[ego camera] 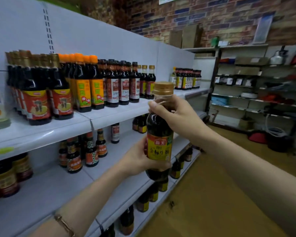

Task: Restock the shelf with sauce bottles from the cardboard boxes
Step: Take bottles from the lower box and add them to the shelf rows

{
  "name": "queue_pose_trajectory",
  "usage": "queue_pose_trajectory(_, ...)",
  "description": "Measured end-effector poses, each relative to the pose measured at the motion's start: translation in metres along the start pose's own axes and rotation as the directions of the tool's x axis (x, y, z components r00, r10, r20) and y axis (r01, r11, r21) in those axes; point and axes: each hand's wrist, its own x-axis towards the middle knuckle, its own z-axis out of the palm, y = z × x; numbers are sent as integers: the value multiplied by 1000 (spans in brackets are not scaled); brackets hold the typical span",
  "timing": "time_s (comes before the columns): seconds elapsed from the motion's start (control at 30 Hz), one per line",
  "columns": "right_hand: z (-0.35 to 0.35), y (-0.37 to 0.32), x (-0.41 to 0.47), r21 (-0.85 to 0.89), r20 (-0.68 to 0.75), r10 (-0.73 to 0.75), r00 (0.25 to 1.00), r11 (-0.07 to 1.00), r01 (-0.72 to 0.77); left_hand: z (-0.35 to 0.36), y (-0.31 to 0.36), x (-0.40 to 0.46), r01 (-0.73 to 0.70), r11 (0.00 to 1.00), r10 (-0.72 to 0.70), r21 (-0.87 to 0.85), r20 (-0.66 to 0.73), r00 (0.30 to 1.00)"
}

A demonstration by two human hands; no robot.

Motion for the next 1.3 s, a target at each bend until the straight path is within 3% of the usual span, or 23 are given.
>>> queue_pose_trajectory(0.33, -50, 45, 96, -61, -132, 10, 991, 998, -19, -15, -5, 139, -98, 995, 98, -10, 116, 988)
queue_pose_trajectory(0.63, -99, 134, 158, -200, -182, 67, 981, 974, -103, 13, -49, 244, -102, 994, 107, -37, 201, 974)
queue_pose_trajectory(1.13, -243, 288, 330, -118, -180, -17, 983, 993, -4, 65, -79, 507, -160, 987, 158, 2, 139, 978)
queue_pose_trajectory(1.3, -281, 329, 364, -97, -203, -7, 979, 995, -13, 89, -94, 571, -164, 986, 157, 19, 184, 970)
